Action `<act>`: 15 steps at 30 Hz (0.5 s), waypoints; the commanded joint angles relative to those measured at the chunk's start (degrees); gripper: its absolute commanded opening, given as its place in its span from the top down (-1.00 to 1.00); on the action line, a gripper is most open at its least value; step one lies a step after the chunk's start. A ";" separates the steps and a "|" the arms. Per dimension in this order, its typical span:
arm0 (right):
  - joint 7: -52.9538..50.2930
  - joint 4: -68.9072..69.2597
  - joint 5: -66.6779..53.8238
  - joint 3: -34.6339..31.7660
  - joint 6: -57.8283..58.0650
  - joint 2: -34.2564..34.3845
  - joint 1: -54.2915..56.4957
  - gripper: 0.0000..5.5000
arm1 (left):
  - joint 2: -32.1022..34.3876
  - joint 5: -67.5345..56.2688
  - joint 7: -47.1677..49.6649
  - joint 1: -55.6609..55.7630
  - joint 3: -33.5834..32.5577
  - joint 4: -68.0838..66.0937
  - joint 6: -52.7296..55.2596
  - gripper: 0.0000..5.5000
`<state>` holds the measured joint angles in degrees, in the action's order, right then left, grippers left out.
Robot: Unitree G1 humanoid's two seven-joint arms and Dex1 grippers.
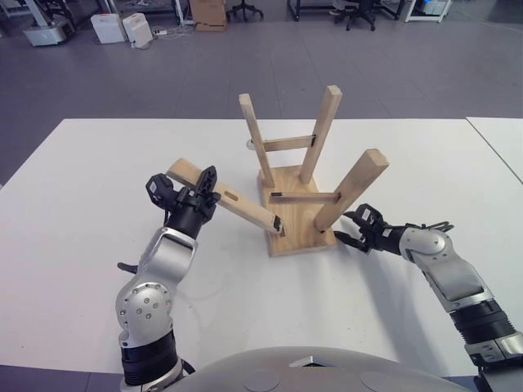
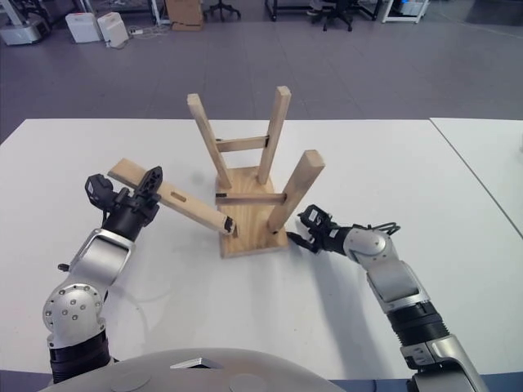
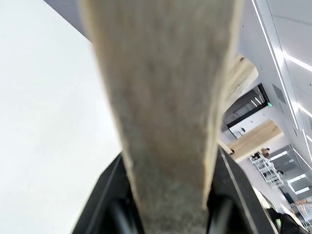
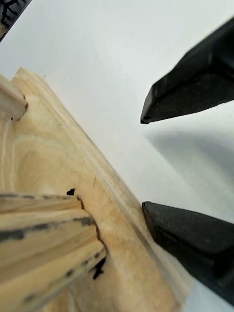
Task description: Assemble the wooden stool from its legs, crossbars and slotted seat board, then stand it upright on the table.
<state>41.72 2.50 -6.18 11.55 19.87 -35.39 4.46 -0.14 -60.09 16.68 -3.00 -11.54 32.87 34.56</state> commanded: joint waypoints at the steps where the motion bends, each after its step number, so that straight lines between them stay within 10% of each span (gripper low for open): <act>1: 1.30 1.96 -0.60 1.37 1.65 1.62 -0.12 -0.09 | 1.56 6.16 -0.84 -0.35 1.63 -1.31 -1.38 0.63; 15: 5.00 10.53 -3.76 4.38 1.71 6.35 1.71 -0.09 | 7.32 29.91 -1.32 2.64 15.40 -1.46 1.82 0.63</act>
<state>46.04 11.70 -9.60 15.00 21.14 -29.60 4.53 6.33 -33.16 14.33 0.86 2.42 34.86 31.63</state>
